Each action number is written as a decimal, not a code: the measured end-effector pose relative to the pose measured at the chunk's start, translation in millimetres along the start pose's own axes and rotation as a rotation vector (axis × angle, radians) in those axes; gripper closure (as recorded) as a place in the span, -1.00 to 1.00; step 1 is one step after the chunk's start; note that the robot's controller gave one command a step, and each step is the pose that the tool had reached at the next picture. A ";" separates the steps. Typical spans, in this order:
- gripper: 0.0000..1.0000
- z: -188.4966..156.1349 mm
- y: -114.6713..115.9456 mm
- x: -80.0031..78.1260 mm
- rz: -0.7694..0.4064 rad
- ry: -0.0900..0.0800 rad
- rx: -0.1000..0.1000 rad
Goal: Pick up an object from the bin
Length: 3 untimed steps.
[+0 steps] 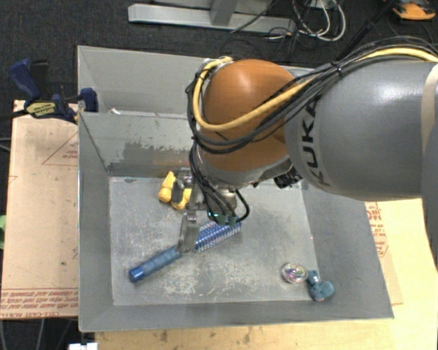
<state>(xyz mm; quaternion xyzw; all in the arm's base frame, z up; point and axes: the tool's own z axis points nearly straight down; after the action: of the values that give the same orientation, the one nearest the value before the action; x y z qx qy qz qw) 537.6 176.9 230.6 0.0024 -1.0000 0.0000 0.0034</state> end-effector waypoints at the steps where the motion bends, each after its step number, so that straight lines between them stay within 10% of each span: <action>1: -1.00 92.2 -107.0 6.5 -0.022 0.001 0.004; 2: -1.00 163.5 -98.0 -31.1 -0.155 -0.006 -0.001; 3: 1.00 161.1 -98.4 -31.1 -0.153 -0.007 -0.001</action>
Offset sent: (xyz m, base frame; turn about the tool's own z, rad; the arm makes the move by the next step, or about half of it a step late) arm -0.0054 -0.1015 -0.0873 -0.0303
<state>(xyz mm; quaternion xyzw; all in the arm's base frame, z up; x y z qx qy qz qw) 568.1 78.6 69.3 0.0791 -0.9969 -0.0006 -0.0003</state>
